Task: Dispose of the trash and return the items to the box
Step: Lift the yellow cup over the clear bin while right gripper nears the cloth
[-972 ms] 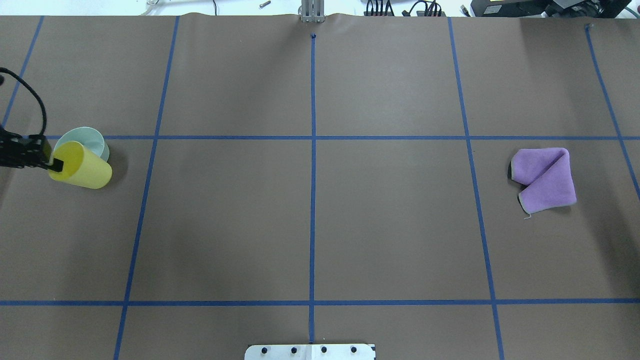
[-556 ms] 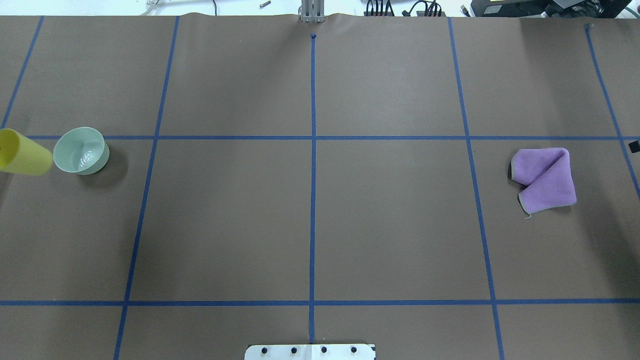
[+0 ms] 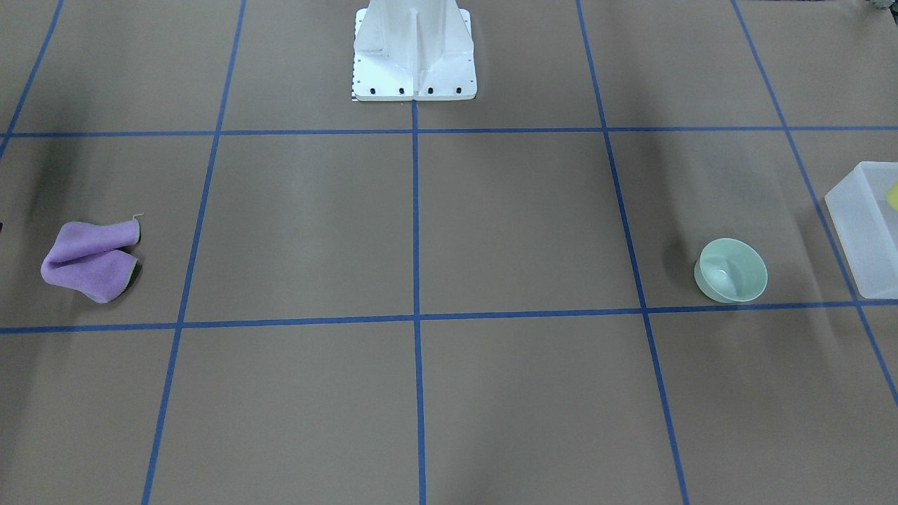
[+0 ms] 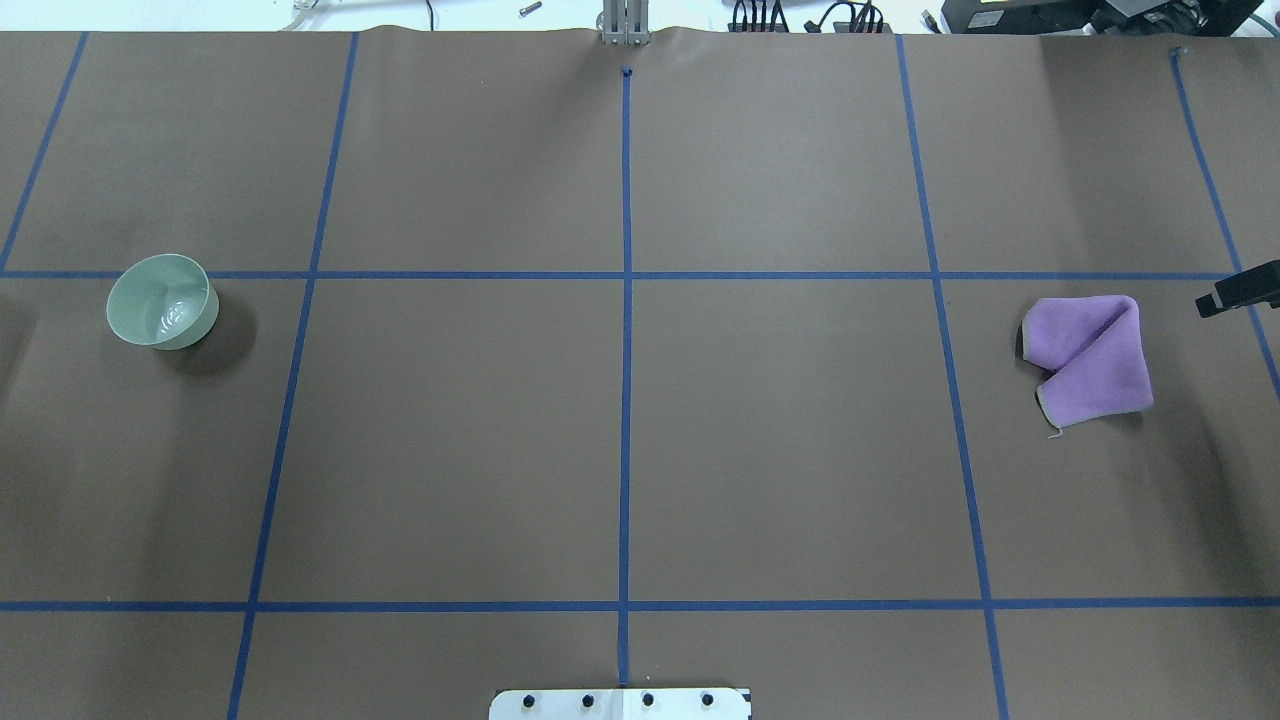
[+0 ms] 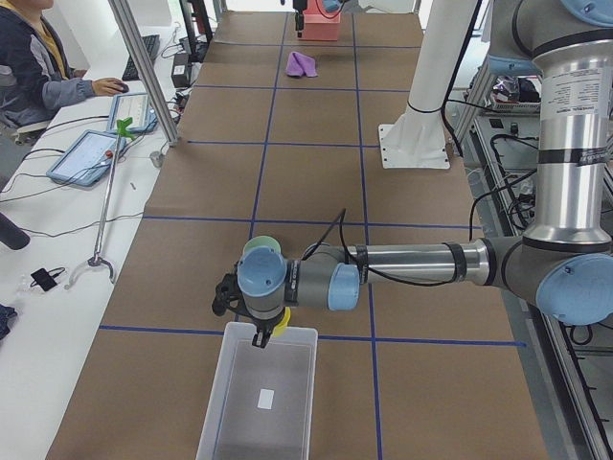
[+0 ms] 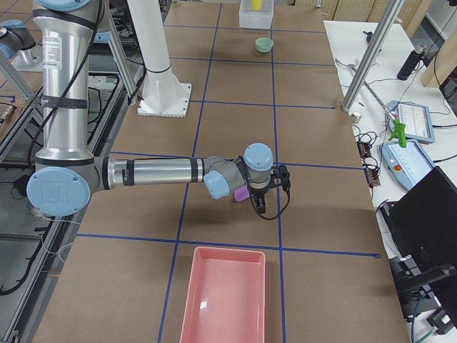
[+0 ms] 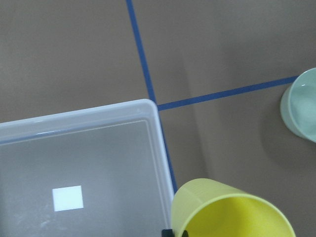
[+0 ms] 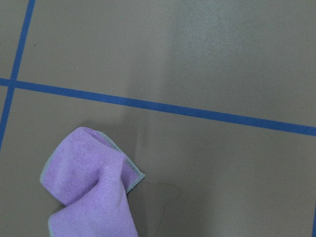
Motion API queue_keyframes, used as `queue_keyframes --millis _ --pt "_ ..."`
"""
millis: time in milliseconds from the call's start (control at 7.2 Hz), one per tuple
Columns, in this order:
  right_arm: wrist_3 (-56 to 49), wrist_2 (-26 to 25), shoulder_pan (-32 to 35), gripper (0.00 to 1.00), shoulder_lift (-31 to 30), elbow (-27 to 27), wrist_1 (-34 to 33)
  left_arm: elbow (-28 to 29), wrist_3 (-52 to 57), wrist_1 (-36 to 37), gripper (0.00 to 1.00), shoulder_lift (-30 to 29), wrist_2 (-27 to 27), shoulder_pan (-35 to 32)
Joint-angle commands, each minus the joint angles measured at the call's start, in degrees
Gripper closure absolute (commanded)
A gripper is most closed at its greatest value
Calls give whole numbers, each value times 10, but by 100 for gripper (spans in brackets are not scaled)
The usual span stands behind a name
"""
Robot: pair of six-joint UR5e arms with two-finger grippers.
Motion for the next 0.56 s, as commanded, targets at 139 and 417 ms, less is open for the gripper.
queue_keyframes --millis 139,417 --pt "31 -37 -34 0 0 -1 19 159 3 -81 100 -47 1 -1" --pt "31 -37 -40 0 2 -15 20 175 -22 -82 100 -50 0 0"
